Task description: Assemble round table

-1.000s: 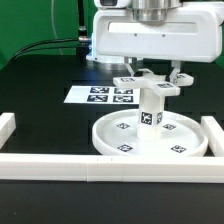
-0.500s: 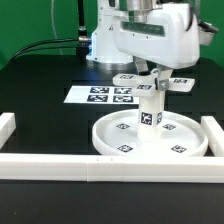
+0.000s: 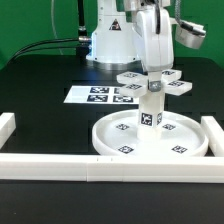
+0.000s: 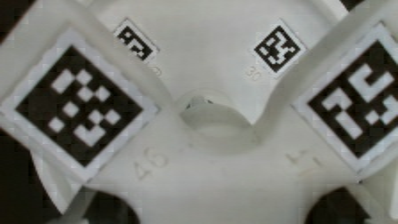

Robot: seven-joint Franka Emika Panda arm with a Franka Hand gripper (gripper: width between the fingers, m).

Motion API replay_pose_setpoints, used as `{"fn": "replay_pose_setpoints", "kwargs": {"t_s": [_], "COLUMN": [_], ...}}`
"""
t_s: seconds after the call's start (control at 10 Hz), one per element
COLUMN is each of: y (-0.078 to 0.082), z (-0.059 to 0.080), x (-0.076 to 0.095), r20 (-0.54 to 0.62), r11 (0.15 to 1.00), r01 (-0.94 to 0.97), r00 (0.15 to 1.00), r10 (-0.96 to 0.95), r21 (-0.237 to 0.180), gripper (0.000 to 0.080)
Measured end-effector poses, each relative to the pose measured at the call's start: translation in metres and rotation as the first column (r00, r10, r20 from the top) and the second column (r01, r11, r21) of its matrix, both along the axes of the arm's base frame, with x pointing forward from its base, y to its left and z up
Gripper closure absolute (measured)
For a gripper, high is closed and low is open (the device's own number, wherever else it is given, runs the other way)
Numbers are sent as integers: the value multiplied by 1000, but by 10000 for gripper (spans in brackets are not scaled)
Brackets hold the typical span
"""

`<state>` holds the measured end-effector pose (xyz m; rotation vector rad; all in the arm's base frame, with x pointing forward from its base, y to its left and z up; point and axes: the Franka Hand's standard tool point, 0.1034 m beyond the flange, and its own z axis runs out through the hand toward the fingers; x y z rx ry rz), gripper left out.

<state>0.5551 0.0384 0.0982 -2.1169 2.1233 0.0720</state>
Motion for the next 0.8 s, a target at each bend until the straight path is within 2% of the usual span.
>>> {"fn": "replay_pose_setpoints", "kwargs": {"t_s": [0.2, 0.4, 0.5, 0.8], "y": [-2, -1, -1, 1], "z": [1, 0, 1, 26], "x": [2, 2, 2, 6], "r20": [-14, -11, -10, 15], "r11": [998, 998, 999, 999], "r01": [57, 52, 47, -13], "r00": [998, 999, 999, 1000], "r10": [-56, -52, -47, 12], "r21": [18, 19, 19, 39], "gripper": [351, 350, 187, 152]}}
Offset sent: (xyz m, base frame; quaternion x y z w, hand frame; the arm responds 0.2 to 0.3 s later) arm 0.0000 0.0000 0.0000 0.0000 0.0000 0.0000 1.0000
